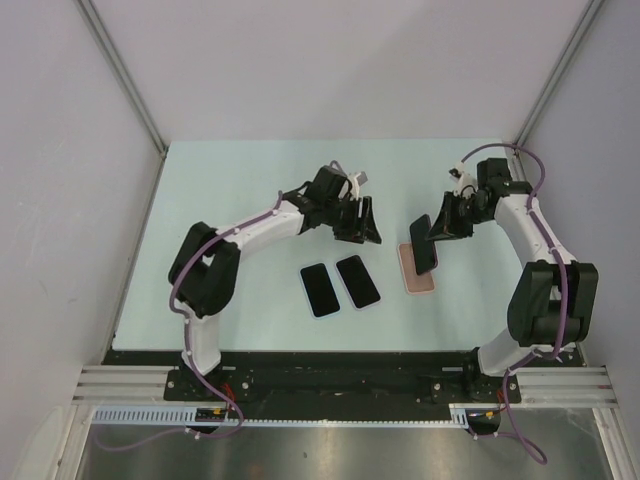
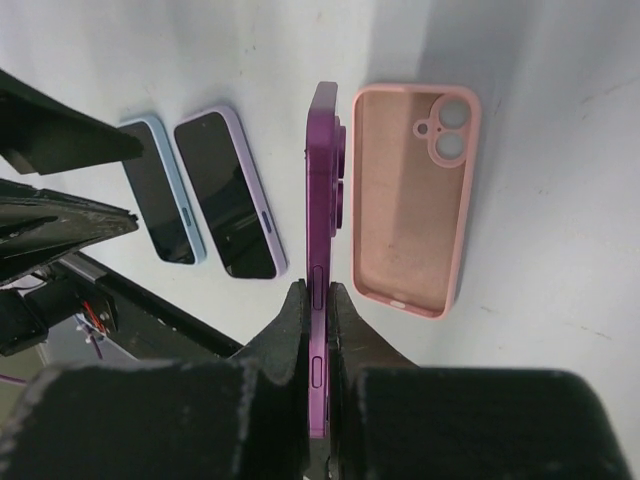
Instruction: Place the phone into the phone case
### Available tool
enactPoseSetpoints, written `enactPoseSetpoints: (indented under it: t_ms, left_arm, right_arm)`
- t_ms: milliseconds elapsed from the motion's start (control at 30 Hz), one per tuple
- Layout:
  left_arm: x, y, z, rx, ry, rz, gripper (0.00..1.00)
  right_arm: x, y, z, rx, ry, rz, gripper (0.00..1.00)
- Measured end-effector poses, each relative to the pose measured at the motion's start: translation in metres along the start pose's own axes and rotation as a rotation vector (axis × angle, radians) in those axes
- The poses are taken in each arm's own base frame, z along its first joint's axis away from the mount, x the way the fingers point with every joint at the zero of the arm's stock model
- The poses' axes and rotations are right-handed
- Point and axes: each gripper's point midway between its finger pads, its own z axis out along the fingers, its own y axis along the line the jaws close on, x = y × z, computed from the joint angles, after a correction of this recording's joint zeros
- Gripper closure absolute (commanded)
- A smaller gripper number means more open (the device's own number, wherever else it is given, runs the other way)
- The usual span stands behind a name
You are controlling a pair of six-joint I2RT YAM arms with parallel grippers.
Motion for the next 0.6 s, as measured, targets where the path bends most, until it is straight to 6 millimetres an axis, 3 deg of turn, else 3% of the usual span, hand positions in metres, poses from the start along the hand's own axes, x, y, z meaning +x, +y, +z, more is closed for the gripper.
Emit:
enactPoseSetpoints:
  t_ms: [267,600]
  left_arm:
    - [0.013,-0.006,0.044,0.028,0.07,-0.017,0.39]
    - [0.021,0.008,0.083,0.022,0.134,-0.062,0.49]
  right_arm:
    - [0.017,-0.01,0.013,0.022,0.059,0.007,1.0]
    - [0.026,-0.019,0.051,-0.075,0.069,0.032,1.0]
